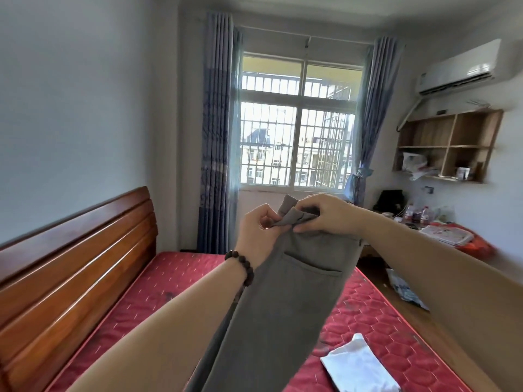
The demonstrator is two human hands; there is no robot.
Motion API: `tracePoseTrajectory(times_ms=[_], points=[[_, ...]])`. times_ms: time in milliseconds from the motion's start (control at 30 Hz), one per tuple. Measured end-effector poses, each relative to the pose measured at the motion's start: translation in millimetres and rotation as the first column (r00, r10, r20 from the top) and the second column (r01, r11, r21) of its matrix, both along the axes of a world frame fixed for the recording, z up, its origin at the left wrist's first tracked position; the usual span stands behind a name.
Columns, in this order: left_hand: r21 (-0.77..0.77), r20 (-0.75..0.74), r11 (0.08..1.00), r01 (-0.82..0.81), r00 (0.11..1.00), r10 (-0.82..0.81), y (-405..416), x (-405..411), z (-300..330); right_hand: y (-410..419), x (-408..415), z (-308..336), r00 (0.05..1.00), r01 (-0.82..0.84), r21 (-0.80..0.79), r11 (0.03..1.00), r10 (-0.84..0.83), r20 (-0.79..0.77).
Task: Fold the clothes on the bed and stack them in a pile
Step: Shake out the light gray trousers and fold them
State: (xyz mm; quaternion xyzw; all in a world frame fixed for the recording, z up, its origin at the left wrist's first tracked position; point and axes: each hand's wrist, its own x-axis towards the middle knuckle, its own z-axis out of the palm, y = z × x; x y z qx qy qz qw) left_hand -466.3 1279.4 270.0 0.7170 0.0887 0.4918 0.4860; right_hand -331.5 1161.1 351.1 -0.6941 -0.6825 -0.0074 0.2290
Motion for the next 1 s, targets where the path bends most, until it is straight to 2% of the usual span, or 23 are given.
tracePoseTrajectory(times_ms=[100,167,233,300,433,500,567,700,833,900,967,1000], points=[[0.026,-0.030,0.999,-0.031,0.999,0.032,17.1,-9.8,-4.9,22.2,-6.2,-1.6,0.999,0.031,-0.045,0.999,-0.030,0.020],[0.073,-0.079,0.996,-0.050,0.995,0.056,33.4,-19.5,-11.2,38.2,-12.6,-3.2,0.996,0.030,-0.006,1.000,-0.030,0.080],[0.148,-0.180,0.989,-0.027,0.982,0.054,48.8,-32.0,-25.1,51.2,-17.9,-3.3,0.995,0.014,0.055,0.998,-0.020,0.099],[0.161,-0.305,0.987,0.027,0.952,0.024,59.9,-43.3,-45.4,60.9,-20.8,-1.1,0.996,0.007,0.076,0.997,-0.013,0.083],[0.191,-0.430,0.981,-0.024,0.897,0.106,73.4,-51.3,-69.1,73.3,-20.7,2.5,0.996,0.034,0.026,0.999,-0.036,0.081],[0.183,-0.423,0.981,-0.057,0.897,0.131,75.2,-49.1,-70.6,74.9,-20.2,4.6,0.994,0.033,0.027,0.999,-0.035,0.099],[0.094,-0.373,0.993,-0.076,0.922,0.106,75.4,-46.4,-71.2,72.6,-18.6,9.8,0.997,0.018,0.014,1.000,-0.019,0.071],[-0.046,-0.316,0.997,-0.063,0.948,0.046,70.6,-40.2,-77.8,58.8,-15.4,16.1,0.995,0.061,-0.139,0.988,-0.049,0.089],[-0.104,-0.317,0.994,0.017,0.947,-0.049,62.3,-36.1,-86.5,50.6,-5.1,8.0,0.992,0.074,-0.070,0.995,-0.066,0.107],[-0.115,-0.308,0.993,0.039,0.949,-0.073,57.9,-33.4,-89.4,46.2,-1.2,4.7,0.996,0.081,-0.025,0.996,-0.080,0.040],[-0.128,-0.300,0.991,0.031,0.952,-0.069,54.9,-29.5,-89.0,41.0,0.6,4.1,0.995,0.064,-0.035,0.997,-0.066,-0.076],[-0.138,-0.296,0.990,0.029,0.953,-0.069,54.0,-27.7,-88.2,38.7,0.6,4.8,0.994,0.068,-0.044,0.997,-0.071,-0.080]])
